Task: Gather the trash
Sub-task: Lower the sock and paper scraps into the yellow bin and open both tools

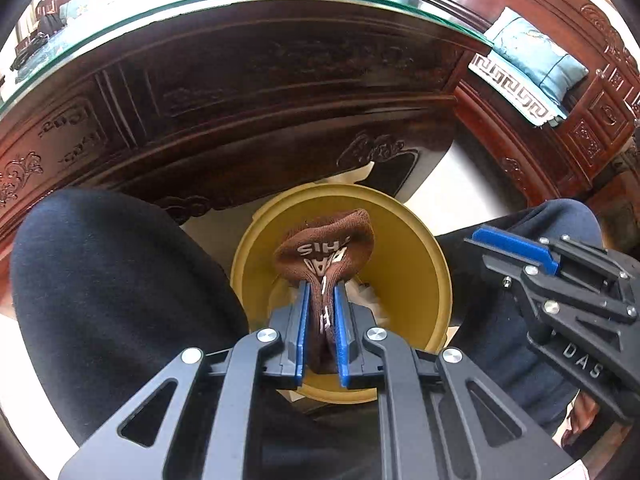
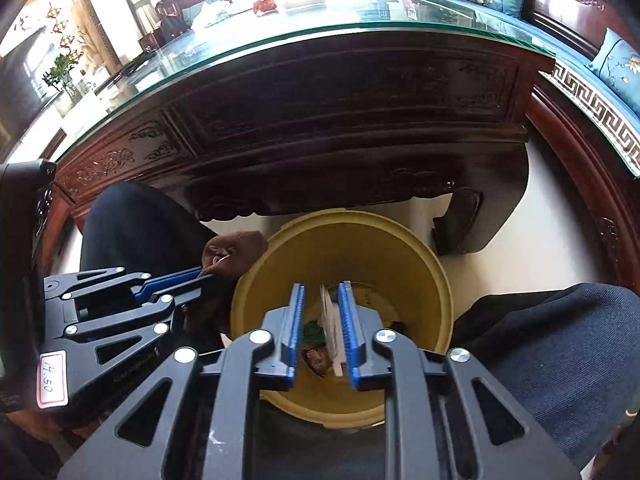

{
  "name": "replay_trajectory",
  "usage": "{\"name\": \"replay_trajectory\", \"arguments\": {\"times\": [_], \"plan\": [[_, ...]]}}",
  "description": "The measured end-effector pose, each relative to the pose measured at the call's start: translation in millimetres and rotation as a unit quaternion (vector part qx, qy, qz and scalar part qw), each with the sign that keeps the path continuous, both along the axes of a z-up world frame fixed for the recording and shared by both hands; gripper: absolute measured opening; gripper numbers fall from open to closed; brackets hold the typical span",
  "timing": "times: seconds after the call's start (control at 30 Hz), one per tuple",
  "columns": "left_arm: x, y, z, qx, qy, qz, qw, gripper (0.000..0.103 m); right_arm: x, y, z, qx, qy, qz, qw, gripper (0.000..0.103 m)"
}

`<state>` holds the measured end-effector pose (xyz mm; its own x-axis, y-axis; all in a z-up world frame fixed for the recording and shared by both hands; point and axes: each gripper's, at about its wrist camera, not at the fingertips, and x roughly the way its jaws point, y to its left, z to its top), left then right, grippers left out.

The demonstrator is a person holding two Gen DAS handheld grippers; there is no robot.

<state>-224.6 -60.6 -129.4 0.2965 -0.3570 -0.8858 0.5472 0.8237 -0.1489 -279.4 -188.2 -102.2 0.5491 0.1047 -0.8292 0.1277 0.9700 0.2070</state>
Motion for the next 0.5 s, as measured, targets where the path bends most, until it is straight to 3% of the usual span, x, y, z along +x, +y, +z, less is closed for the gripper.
{"name": "replay_trajectory", "arguments": {"times": [0.3, 0.43, 0.5], "plan": [[3.2, -27.5, -22.2, 0.013, 0.041, -0.034, 0.9985, 0.014, 0.4, -22.0, 0.8, 0.011, -0.005, -0.021, 1.0, 0.022], [1.3, -43.2, -29.1, 0.028, 0.048, -0.053, 0.9971, 0.029, -0.3, -26.6, -0.2, 0.016, -0.005, -0.025, 1.0, 0.028], [-1.2, -49.9, -29.6, 0.026, 0.049, -0.064, 0.9964, 0.042, -0.7, -30.7, -1.4, 0.019, -0.003, -0.029, 0.999, 0.029]]}}
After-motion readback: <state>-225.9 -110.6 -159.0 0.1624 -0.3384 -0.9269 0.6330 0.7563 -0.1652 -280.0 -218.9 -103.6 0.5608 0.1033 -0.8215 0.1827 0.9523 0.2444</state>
